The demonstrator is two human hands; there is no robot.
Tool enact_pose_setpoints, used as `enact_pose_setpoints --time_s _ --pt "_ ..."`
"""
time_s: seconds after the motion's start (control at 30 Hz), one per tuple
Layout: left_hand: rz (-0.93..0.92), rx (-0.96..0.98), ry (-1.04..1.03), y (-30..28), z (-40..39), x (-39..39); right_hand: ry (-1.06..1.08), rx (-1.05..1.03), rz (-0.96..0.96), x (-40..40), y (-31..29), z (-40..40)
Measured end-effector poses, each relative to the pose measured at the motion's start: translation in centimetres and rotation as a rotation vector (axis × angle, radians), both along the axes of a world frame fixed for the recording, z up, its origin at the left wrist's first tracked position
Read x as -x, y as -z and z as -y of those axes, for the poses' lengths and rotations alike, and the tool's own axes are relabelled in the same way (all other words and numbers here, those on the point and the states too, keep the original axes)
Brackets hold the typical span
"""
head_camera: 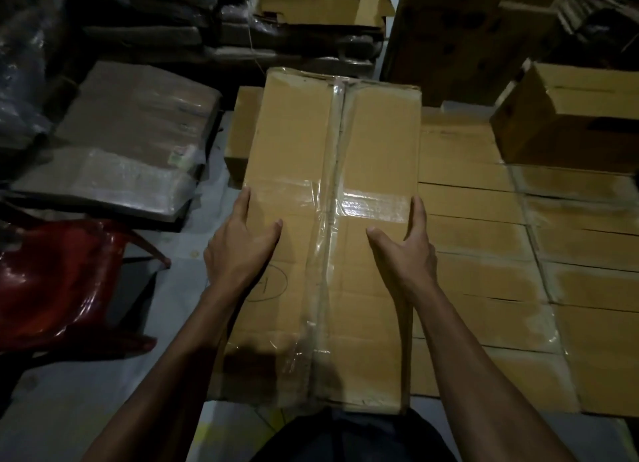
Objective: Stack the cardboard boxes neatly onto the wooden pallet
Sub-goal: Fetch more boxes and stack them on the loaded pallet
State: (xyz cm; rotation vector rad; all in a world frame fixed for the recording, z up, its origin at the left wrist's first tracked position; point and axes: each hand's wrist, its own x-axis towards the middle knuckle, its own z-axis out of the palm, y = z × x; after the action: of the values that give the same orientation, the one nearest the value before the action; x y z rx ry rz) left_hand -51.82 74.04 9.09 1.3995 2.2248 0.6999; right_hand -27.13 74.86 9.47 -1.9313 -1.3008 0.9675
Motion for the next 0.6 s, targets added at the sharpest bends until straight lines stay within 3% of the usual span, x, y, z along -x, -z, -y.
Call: enact_pose_setpoints --time_s 0.6 --pt "0.056 -0.03 0.204 0.7 -33.7 -1.4 0.198 0.025 -0.049 -1.5 0.6 -29.2"
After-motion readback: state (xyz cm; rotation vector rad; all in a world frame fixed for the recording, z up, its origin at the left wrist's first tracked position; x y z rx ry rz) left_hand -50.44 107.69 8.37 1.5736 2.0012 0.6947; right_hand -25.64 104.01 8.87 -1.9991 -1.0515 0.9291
